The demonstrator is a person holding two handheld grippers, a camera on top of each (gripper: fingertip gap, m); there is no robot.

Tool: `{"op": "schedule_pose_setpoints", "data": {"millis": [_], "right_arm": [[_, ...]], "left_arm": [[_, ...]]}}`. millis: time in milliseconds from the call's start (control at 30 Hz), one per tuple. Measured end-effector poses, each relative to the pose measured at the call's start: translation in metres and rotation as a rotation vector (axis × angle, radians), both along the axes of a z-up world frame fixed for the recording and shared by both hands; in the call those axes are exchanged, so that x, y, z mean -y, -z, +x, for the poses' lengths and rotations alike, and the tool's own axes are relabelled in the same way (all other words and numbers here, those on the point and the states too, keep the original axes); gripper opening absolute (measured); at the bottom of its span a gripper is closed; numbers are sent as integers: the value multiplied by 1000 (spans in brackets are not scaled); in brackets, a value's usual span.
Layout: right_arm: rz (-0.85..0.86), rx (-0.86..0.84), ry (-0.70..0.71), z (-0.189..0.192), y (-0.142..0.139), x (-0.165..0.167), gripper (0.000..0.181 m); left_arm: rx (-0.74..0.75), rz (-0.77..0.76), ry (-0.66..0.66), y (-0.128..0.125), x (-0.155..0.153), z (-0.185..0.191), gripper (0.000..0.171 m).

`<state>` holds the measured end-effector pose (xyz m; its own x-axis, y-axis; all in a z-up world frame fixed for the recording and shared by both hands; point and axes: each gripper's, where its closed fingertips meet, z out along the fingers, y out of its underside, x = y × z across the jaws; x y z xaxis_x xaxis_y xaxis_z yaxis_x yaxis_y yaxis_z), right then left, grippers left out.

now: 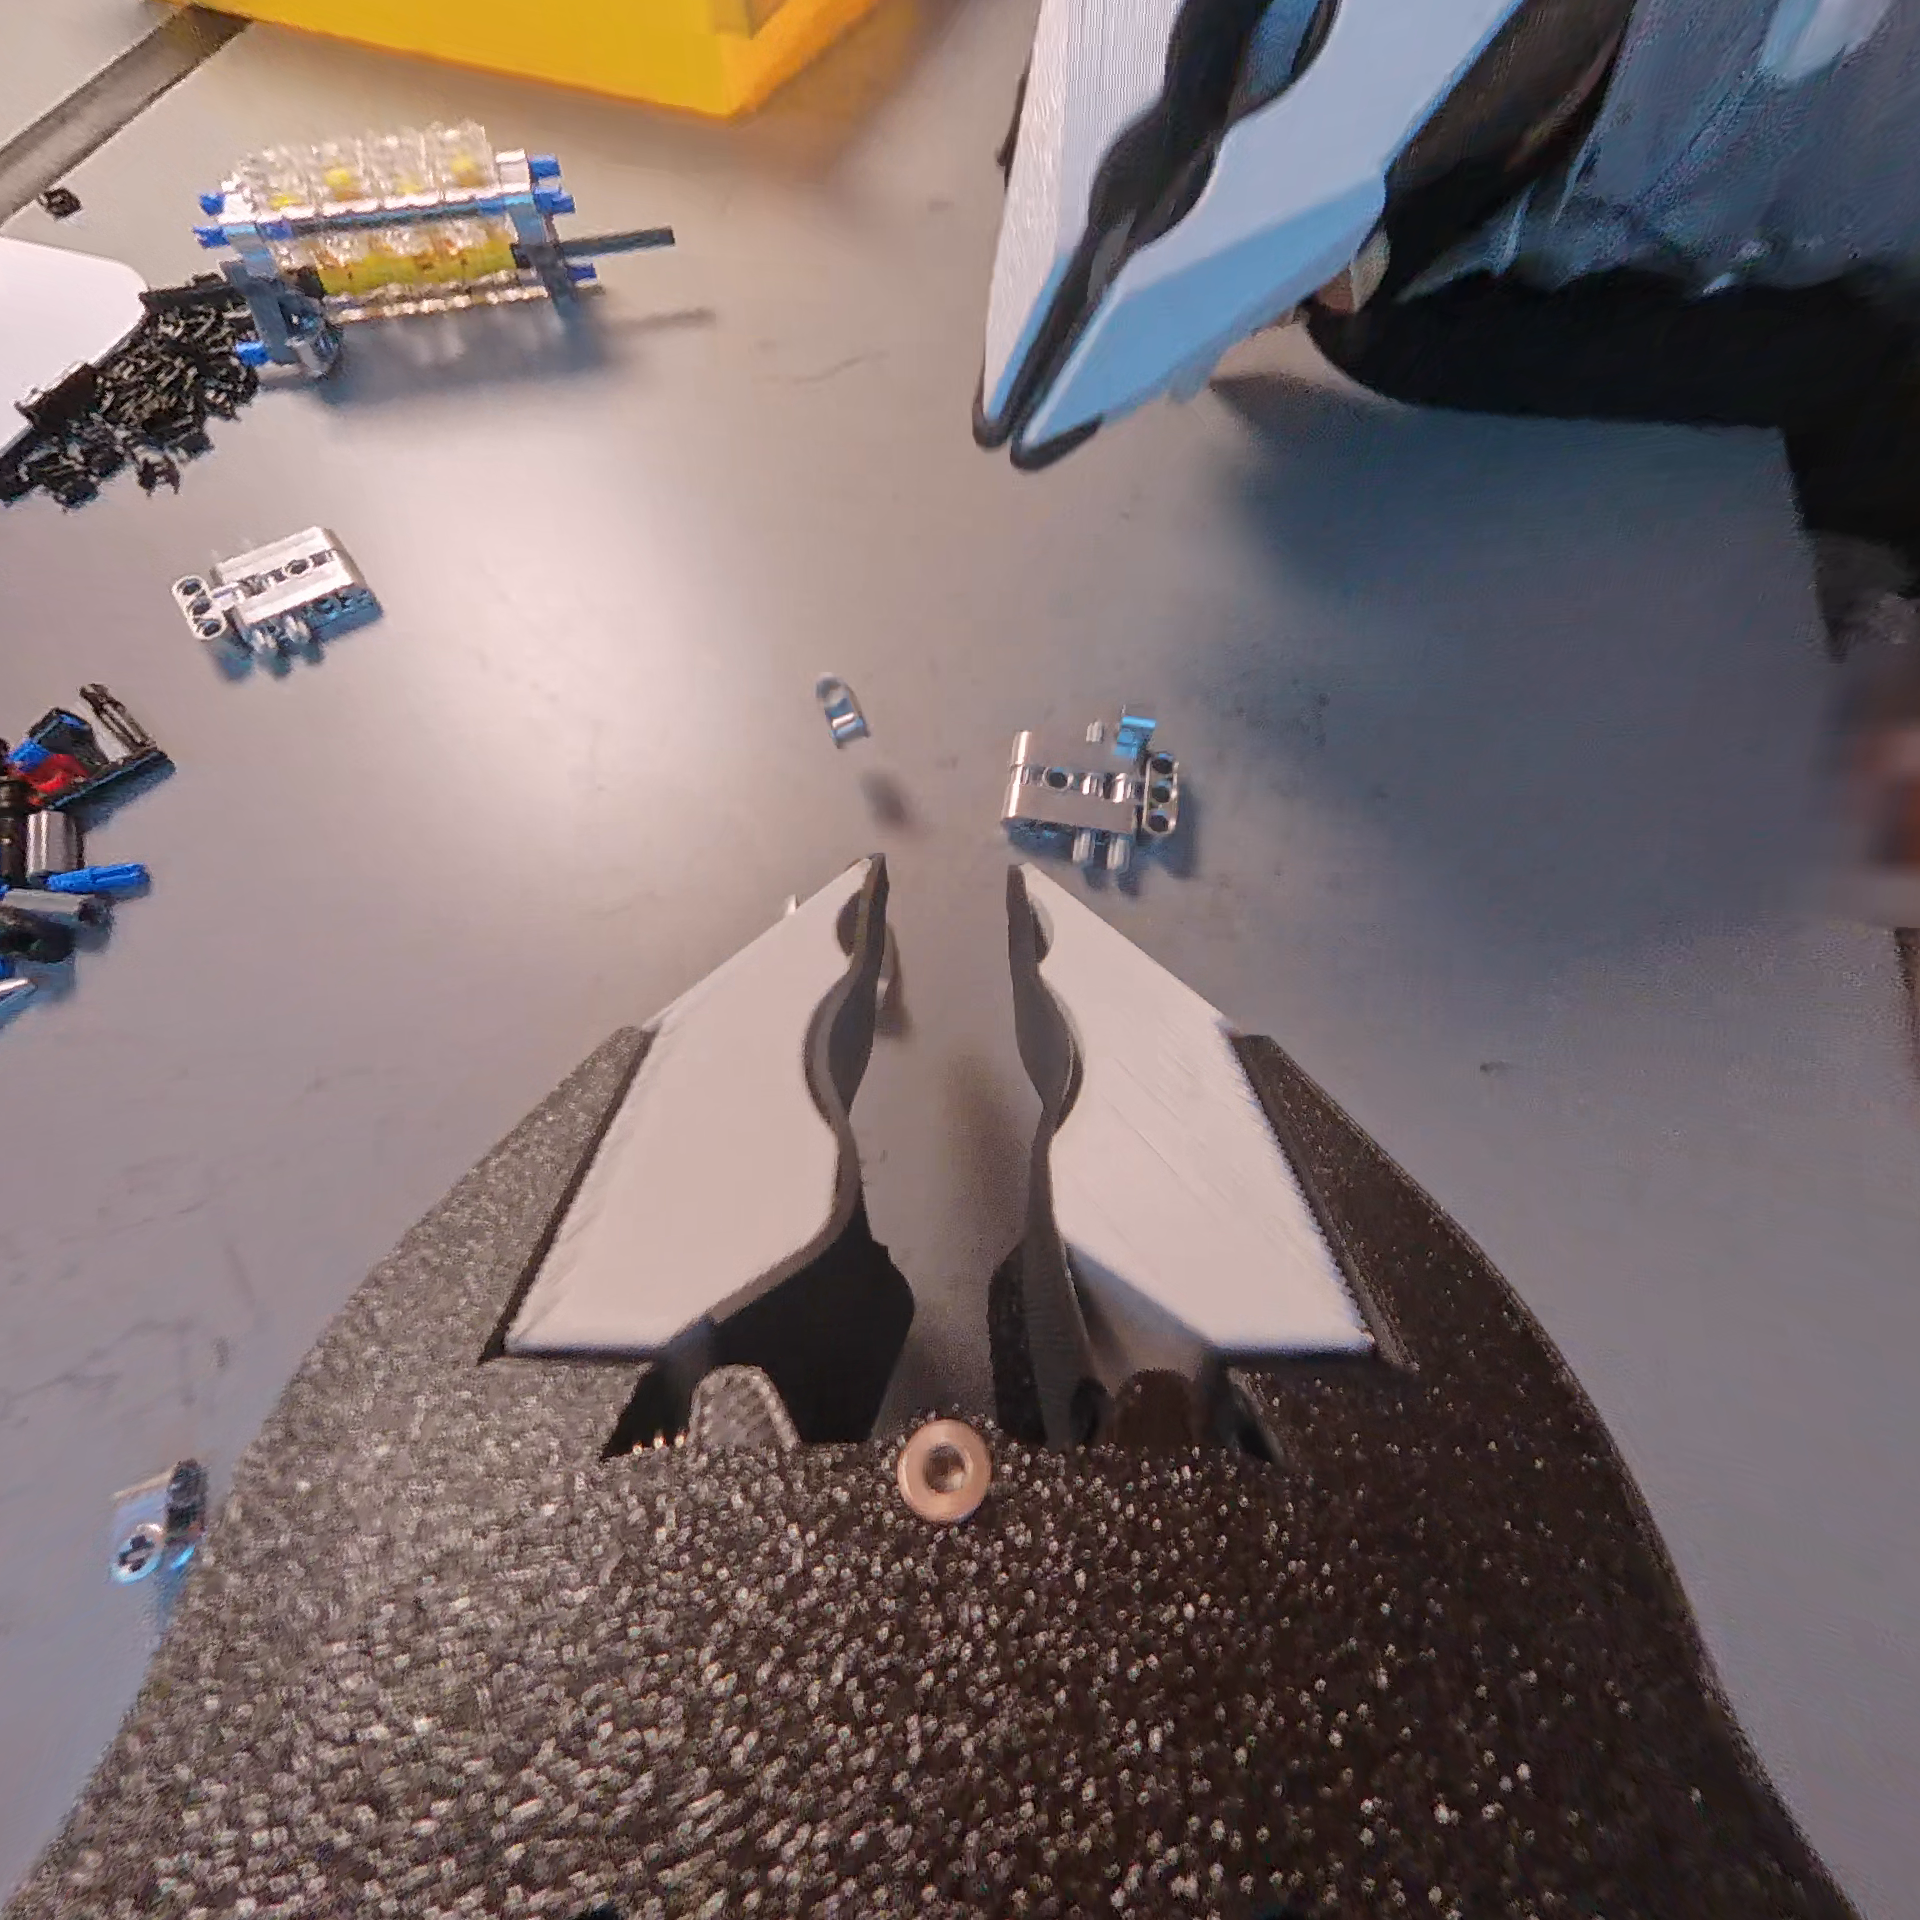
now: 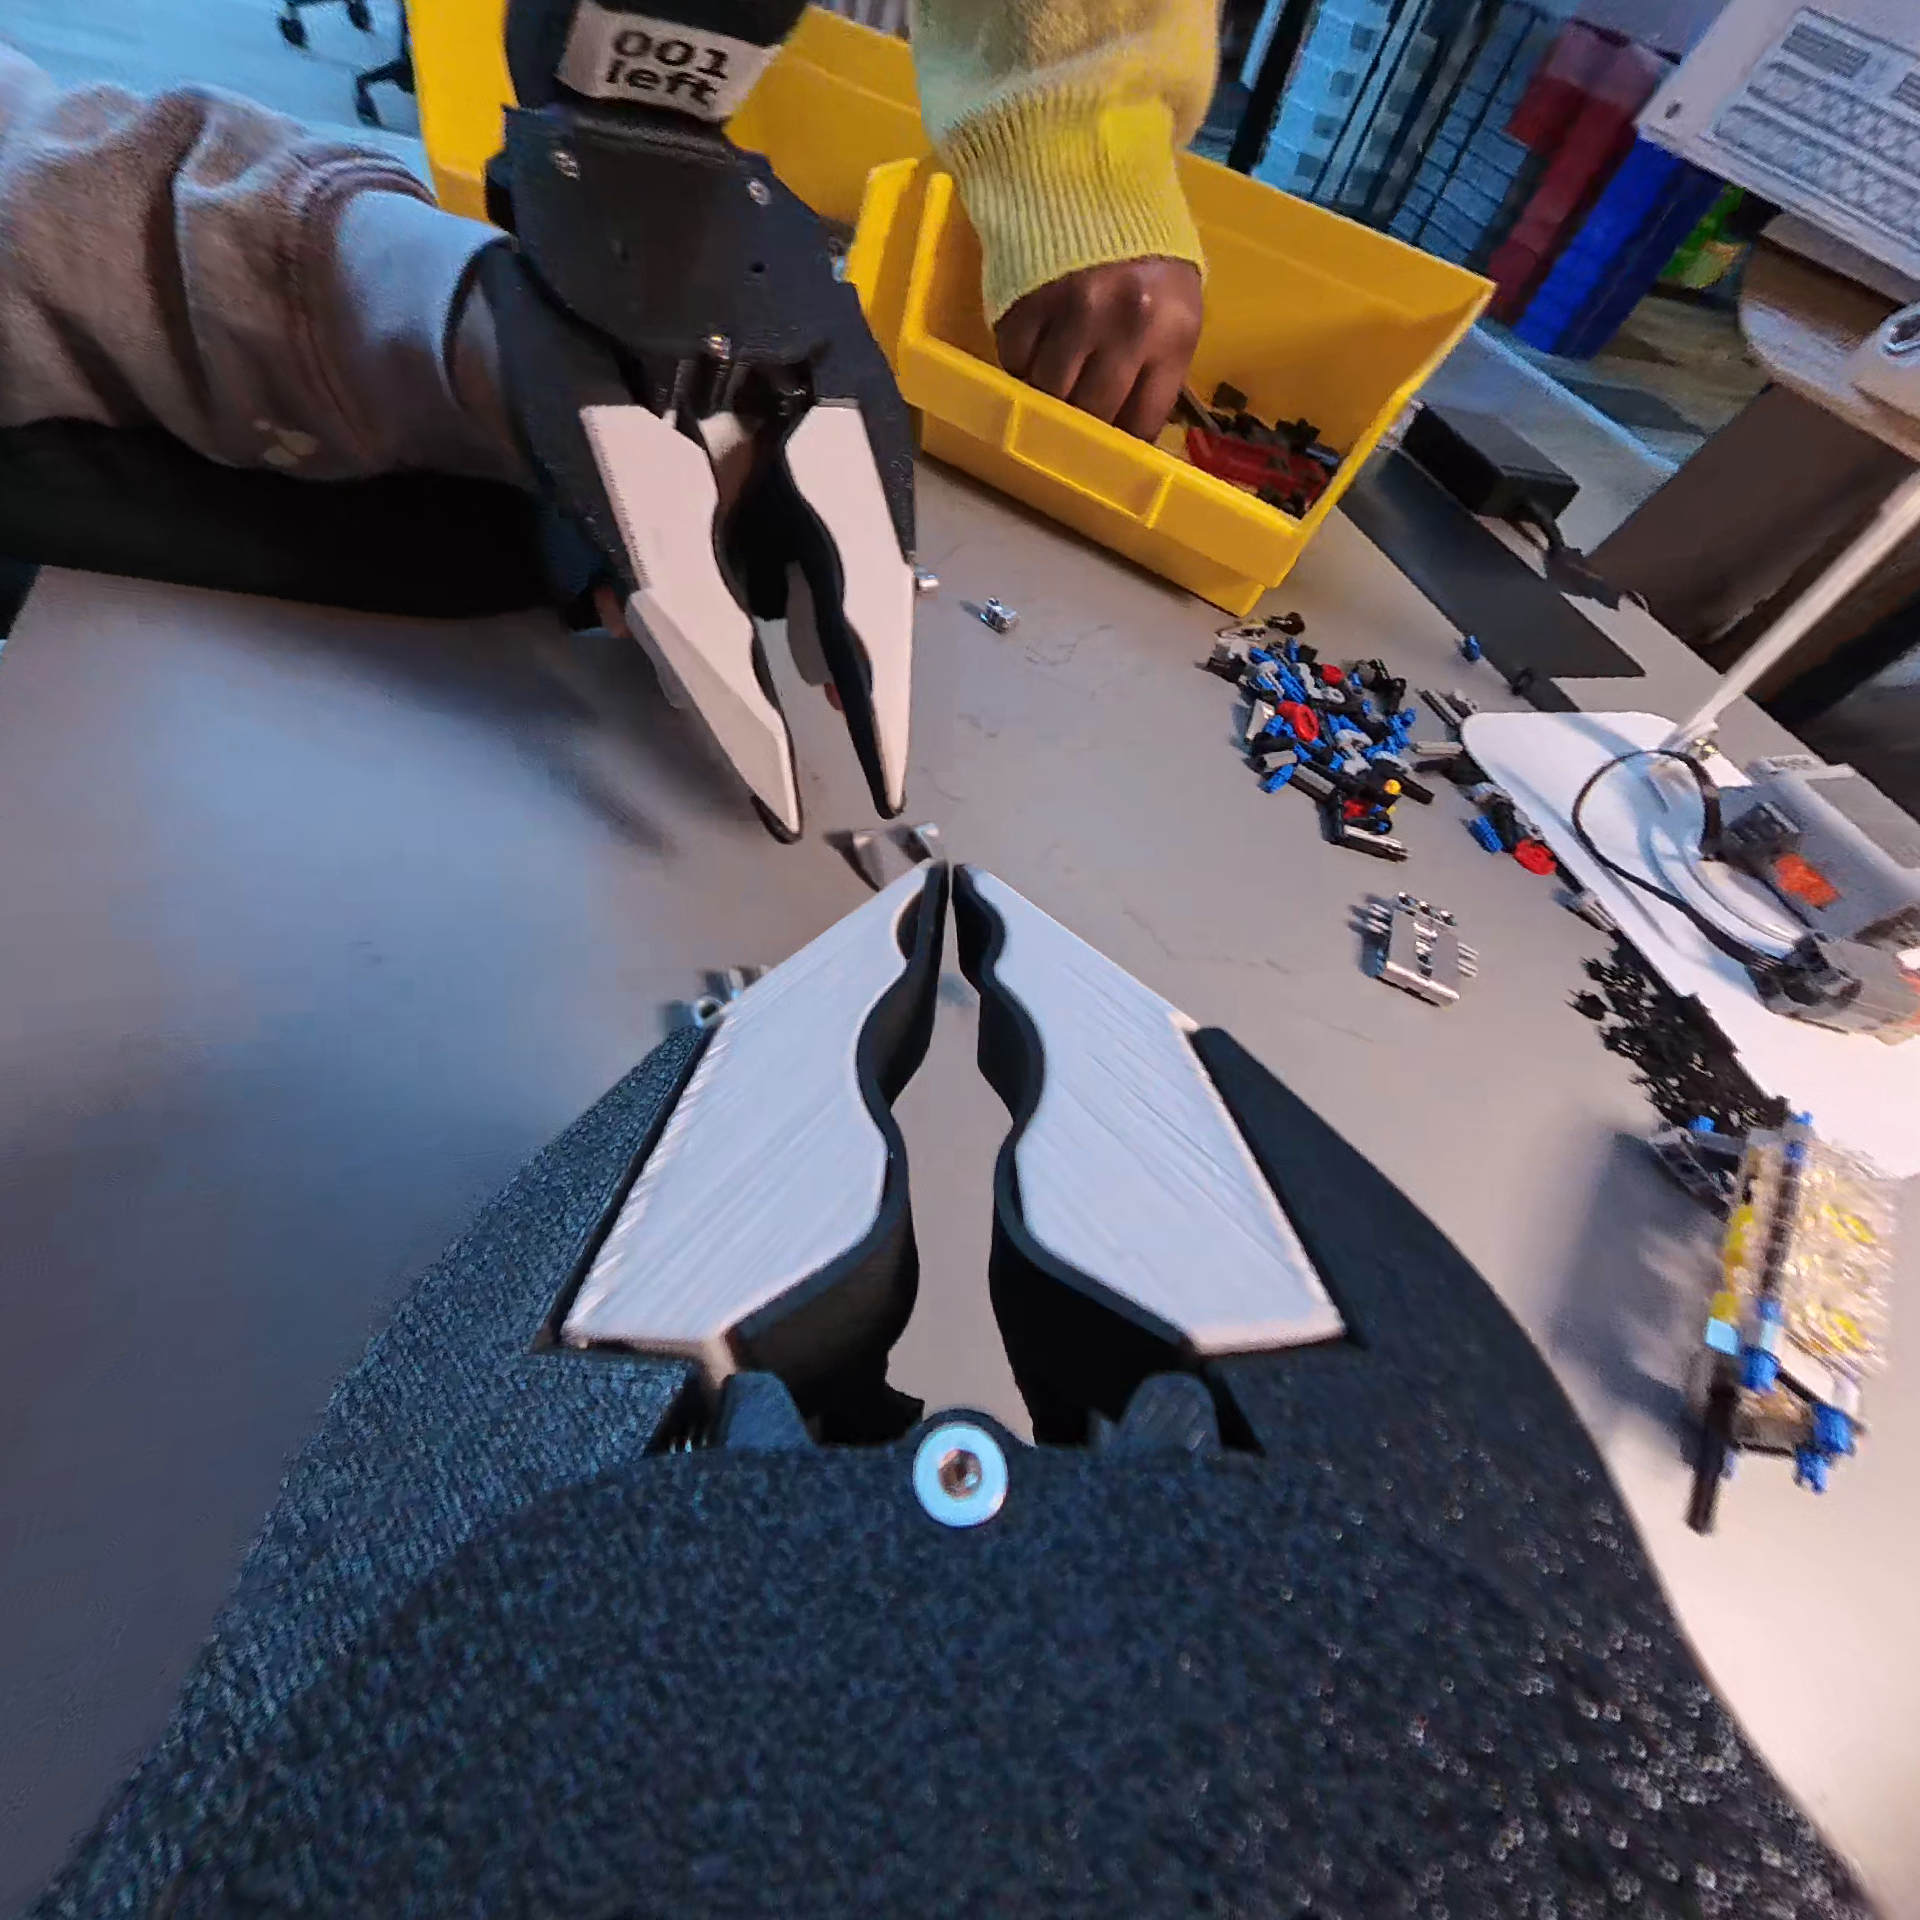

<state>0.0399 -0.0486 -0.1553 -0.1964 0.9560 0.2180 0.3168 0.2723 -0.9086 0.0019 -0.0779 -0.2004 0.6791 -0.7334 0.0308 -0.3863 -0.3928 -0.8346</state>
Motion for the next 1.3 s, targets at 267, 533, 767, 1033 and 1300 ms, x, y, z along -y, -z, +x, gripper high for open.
{"op": "schedule_pose_setpoints", "data": {"millis": [267, 533, 767, 1033, 1300], "right_arm": [[-47, 104, 130, 20, 15, -42, 12], [-53, 105, 154, 22, 18, -49, 13], [-59, 107, 156, 22, 20, -51, 13], [-55, 107, 149, 22, 20, -50, 13], [-52, 109, 145, 22, 21, -48, 13]], "left_arm": [[-87, 45, -97, 5, -22, -6, 22], [-134, -48, -192, 14, -62, -25, 22], [-179, -85, -182, 27, -71, -26, 17], [-163, -97, -175, 28, -70, -24, 10], [-155, -102, -175, 28, -70, -23, 7]]}}
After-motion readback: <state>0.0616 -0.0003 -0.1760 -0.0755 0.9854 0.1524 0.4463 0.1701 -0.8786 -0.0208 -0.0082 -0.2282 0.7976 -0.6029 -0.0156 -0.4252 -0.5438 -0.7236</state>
